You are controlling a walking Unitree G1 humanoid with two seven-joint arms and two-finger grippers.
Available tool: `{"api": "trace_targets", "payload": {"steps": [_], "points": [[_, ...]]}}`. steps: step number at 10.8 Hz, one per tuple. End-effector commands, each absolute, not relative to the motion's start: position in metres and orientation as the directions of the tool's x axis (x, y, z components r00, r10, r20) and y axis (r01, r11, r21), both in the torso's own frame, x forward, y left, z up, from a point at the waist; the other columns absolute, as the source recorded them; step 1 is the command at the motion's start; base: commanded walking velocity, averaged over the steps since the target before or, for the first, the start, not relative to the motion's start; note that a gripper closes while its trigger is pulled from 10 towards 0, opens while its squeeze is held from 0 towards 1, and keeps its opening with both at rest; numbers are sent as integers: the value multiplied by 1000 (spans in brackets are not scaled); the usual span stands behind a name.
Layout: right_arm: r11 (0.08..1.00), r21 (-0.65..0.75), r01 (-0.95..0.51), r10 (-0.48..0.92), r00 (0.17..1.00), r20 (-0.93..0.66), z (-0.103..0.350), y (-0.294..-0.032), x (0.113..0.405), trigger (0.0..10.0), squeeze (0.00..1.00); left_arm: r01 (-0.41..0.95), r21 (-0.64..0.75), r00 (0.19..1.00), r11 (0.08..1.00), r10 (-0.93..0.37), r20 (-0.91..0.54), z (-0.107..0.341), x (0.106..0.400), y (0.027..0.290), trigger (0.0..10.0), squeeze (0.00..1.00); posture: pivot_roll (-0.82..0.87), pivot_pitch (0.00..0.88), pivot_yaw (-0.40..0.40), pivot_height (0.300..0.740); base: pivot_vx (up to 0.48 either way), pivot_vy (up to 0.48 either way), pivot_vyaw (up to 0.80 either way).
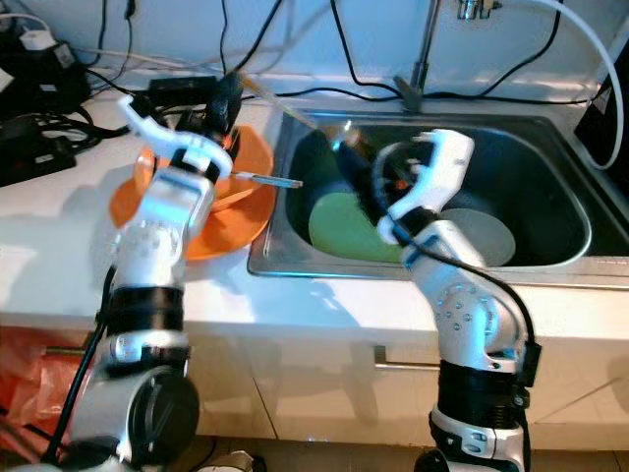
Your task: Kitchen organization
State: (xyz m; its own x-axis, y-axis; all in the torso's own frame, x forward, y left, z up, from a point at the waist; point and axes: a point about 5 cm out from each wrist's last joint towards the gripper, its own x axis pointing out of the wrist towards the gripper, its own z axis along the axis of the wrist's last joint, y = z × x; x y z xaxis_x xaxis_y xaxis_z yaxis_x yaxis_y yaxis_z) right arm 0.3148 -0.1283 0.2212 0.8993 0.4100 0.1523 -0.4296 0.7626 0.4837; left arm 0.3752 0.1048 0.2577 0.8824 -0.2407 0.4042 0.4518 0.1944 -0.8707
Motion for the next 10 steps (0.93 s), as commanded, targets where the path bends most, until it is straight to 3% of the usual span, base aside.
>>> {"api": "trace_targets", "payload": {"steps": [1, 4, 5, 7, 9, 10], "points": [[753, 494, -434, 417, 896, 152, 223, -126, 313, 10000, 0, 473, -872, 865, 124, -255, 433, 270, 375, 86, 0, 0, 36, 56, 30, 740, 0, 0, 0], [738, 510, -442, 424, 892, 160, 226, -122, 312, 10000, 0, 438, -897, 874, 62, -264, 408, 265, 375, 70, 0, 0, 29, 57, 38, 740, 0, 0, 0], [732, 513, -448, 429, 888, 163, 227, -120, 312, 10000, 106, 428, -903, 874, 44, -272, 402, 263, 374, 64, 0, 0, 30, 58, 39, 740, 0, 0, 0], [707, 544, -452, 419, 887, 193, 230, -115, 316, 10000, 0, 417, -909, 869, 22, -303, 391, 260, 371, 54, 0, 0, 38, 58, 44, 740, 0, 0, 0], [636, 623, -456, 394, 885, 246, 235, -112, 320, 10000, 0, 408, -913, 866, 1, -318, 387, 258, 368, 51, 0, 0, 42, 60, 50, 740, 0, 0, 0], [507, 721, -472, 355, 877, 324, 240, -112, 325, 10000, 0, 411, -911, 854, -24, -340, 394, 257, 366, 46, 0, 0, 44, 60, 50, 740, 0, 0, 0]]}}
